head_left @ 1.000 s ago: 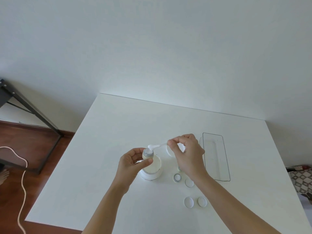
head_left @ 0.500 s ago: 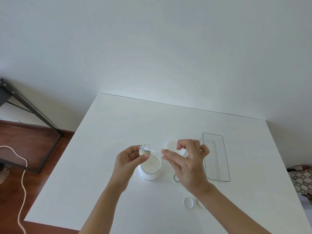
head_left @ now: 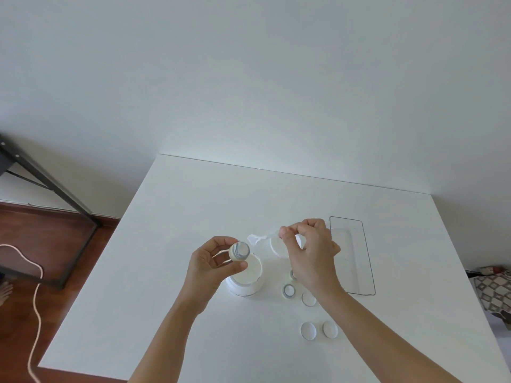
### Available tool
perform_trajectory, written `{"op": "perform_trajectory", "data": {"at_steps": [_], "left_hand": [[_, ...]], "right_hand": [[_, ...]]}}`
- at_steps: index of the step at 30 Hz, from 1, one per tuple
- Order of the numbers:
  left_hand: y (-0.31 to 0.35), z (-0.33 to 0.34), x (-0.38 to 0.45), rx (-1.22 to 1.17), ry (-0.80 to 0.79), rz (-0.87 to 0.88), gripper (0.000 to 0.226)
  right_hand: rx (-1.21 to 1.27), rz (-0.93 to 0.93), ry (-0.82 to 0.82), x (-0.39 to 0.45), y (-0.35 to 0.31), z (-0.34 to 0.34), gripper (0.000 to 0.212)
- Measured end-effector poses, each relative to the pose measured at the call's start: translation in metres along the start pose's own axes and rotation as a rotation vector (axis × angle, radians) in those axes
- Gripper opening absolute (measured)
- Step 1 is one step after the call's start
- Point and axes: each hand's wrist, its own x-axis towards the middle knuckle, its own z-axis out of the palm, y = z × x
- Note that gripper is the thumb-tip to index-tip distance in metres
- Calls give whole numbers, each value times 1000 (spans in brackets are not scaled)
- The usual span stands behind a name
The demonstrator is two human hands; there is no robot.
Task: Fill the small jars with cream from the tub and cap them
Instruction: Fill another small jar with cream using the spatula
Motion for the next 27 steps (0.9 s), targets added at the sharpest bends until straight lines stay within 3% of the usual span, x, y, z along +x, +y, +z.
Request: {"op": "perform_trajectory", "data": {"at_steps": [9, 24, 27], "left_hand": [[4, 1, -3, 14, -56, -29, 40], [7, -8, -2, 14, -94, -59, 41], [5, -13, -2, -10, -73, -64, 44]], "right_hand": [[34, 38, -115, 4, -5, 1, 24], [-110, -142, -279, 9, -11, -11, 16], [-32, -88, -254, 13, -7, -19, 18]]}}
